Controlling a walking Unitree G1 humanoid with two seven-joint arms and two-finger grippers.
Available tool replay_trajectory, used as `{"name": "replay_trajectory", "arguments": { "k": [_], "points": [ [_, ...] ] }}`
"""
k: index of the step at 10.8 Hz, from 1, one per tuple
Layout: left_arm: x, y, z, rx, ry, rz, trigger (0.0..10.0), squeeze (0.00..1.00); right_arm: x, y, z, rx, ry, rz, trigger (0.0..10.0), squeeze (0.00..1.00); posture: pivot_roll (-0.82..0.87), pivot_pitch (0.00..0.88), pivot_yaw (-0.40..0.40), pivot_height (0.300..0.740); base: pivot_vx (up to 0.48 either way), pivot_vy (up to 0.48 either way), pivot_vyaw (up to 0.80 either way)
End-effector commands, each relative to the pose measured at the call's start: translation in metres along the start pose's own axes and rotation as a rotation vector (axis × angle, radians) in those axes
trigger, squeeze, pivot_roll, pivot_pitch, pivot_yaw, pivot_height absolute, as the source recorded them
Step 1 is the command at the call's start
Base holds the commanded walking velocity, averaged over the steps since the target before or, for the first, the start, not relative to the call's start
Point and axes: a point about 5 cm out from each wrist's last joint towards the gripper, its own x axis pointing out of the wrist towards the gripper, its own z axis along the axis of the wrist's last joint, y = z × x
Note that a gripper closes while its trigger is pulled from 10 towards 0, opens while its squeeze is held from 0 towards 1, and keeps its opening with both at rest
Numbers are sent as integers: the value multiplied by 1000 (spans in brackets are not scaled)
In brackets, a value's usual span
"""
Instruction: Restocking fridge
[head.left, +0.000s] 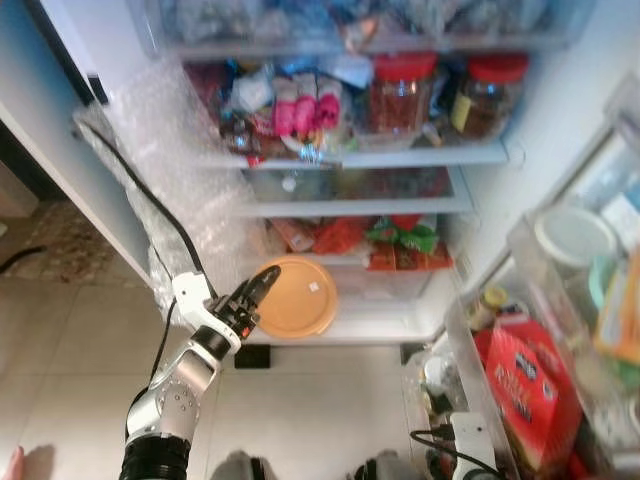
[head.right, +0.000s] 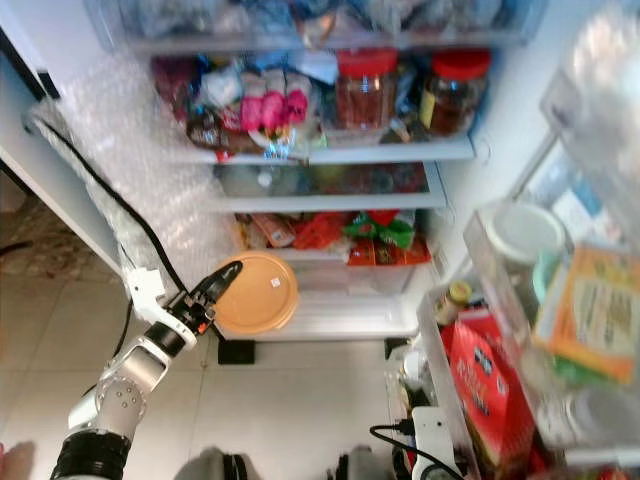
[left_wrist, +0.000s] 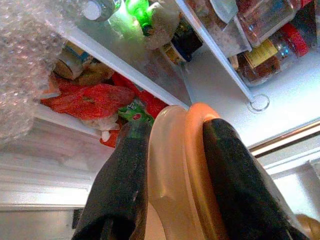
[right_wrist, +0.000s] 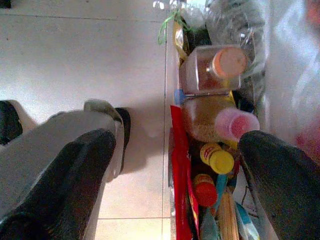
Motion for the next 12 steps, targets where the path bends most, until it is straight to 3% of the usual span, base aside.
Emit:
{"name": "replay_trajectory", "arguments": {
  "k": [1,9,12],
  "points": [
    [-1,0,0,16,6,8,10000,0,-2,-2,-11,-5,39,-4,10000,0,-110,201,-5,663,0,0,0],
    [0,1,-1,41,4,29,10000,0,-1,-2,-10,-17,55,-5,10000,0,-105,200,-6,638,0,0,0],
    [0,3,2,33,-41,75,10000,0,-1,-3,-11,-19,54,-1,10000,0,-99,203,-14,638,0,0,0]
  ]
}}
